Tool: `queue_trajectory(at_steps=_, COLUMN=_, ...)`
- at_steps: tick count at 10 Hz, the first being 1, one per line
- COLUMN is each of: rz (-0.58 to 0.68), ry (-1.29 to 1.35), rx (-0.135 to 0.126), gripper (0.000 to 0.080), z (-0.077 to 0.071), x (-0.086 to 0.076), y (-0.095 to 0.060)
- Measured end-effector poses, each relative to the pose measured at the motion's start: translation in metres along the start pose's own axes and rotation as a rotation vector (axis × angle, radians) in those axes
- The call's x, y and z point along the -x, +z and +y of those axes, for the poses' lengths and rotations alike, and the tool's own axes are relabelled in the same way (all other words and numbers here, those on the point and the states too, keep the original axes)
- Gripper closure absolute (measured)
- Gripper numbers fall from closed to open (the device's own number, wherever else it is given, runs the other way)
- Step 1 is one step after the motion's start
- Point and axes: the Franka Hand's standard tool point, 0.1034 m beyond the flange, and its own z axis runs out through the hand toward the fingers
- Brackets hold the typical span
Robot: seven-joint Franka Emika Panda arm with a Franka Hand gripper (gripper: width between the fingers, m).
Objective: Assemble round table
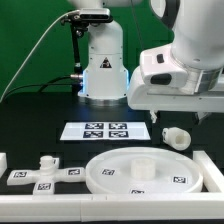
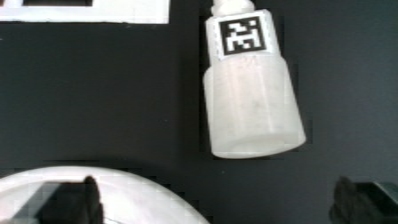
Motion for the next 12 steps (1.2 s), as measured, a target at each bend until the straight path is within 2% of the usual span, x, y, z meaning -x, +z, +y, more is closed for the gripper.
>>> queue_trajectory(at_steps=1, rz=-0.016, ry=0.014, rx=-0.007, gripper=0.0150, z=-0.008, x=-0.002, y=0.007)
queue_trajectory(at_steps=2, rz=-0.064, ry=0.034, rx=0.002, gripper=0.0150, z=-0.014, x=0.000, y=0.017)
queue_trajectory(at_steps=6, rz=-0.083, ry=0.052, rx=0.006, gripper=0.0150, z=-0.017, x=0.000, y=0.024)
queue_trajectory(at_steps=7, rz=-0.116, ry=0.065, rx=0.012, gripper=0.0150, z=-0.021, x=0.005, y=0.033)
queue_trajectory(at_steps=9, rz=-0.197, ry=0.099, rx=0.001, gripper=0.0150, z=-0.026, x=0.009, y=0.043)
queue_trajectory(at_steps=12, rz=-0.203, ry=0.098, rx=0.004, gripper=0.0150, z=-0.025, x=0.009, y=0.045)
